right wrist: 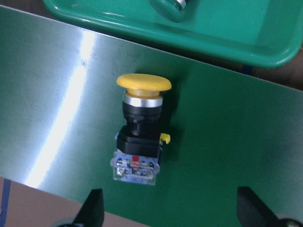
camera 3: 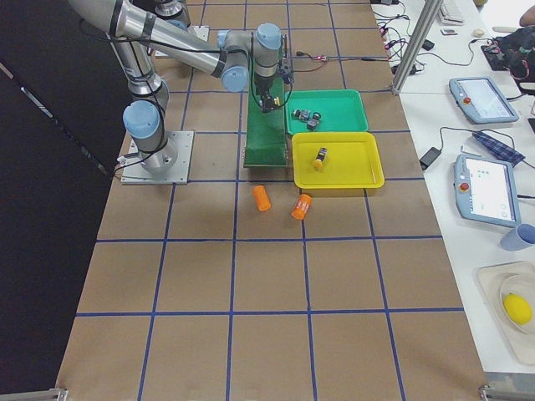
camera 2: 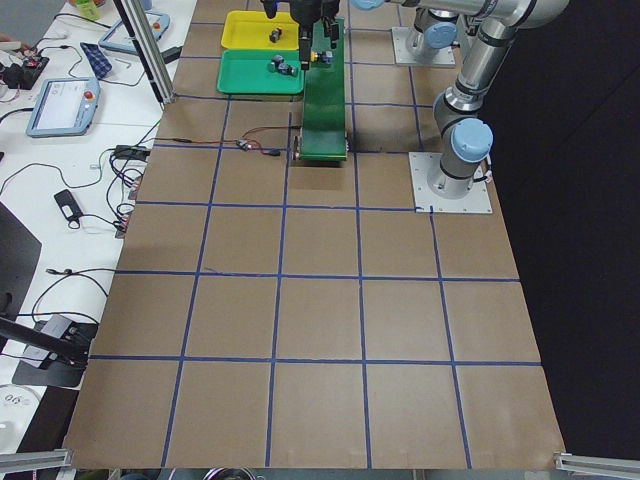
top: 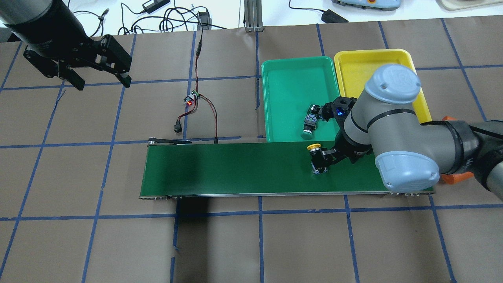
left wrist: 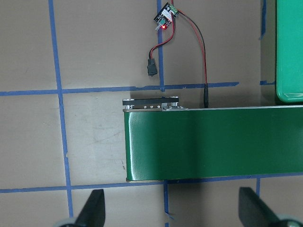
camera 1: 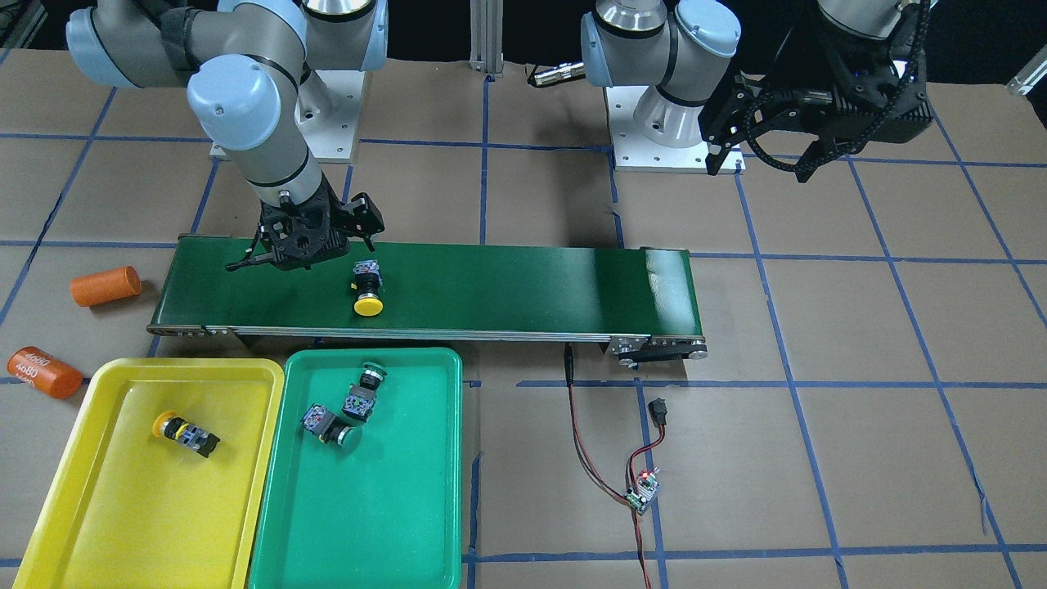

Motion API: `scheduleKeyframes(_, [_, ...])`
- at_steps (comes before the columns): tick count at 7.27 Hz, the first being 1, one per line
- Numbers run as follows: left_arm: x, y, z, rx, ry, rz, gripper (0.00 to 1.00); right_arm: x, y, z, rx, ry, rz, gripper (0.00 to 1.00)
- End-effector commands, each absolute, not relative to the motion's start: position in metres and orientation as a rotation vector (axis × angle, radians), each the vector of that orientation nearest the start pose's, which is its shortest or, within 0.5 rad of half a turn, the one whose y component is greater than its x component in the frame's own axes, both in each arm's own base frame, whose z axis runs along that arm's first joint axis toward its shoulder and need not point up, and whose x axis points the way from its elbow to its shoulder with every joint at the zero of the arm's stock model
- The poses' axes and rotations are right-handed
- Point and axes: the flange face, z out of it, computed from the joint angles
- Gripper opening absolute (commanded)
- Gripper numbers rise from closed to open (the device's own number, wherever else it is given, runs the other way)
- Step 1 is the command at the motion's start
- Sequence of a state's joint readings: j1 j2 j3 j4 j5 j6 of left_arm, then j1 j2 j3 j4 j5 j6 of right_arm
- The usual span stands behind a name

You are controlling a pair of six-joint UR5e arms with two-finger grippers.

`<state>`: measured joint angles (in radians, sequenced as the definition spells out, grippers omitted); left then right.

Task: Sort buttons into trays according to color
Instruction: 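Move the right gripper to the belt end and grasp a yellow-capped button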

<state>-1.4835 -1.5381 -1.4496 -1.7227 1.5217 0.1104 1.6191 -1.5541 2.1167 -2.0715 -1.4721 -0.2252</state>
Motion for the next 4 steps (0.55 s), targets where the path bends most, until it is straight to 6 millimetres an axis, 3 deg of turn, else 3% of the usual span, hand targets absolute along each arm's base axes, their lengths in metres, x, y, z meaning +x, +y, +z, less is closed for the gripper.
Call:
scheduleKeyframes(1, [-0.0963, -0.4840, 0.5479, 0.037, 3.190, -0.010, 1.00, 0.1720, -0.4353, 0.2543, -0.403, 3.014, 0.062, 0.98])
scheduleKeyframes(2, [-0.0963, -0.4834, 0.5486, 0.037, 3.190, -0.013, 1.00, 0.1718, -0.4343, 0.2522, -0.399, 3.016, 0.072, 0.89])
scheduleKeyframes(4, [-0.0963, -0.4840, 0.5479, 0.037, 3.190, -0.010, 1.00, 0.1714, -0.4338, 0.2507, -0.403, 3.018, 0.079, 0.39])
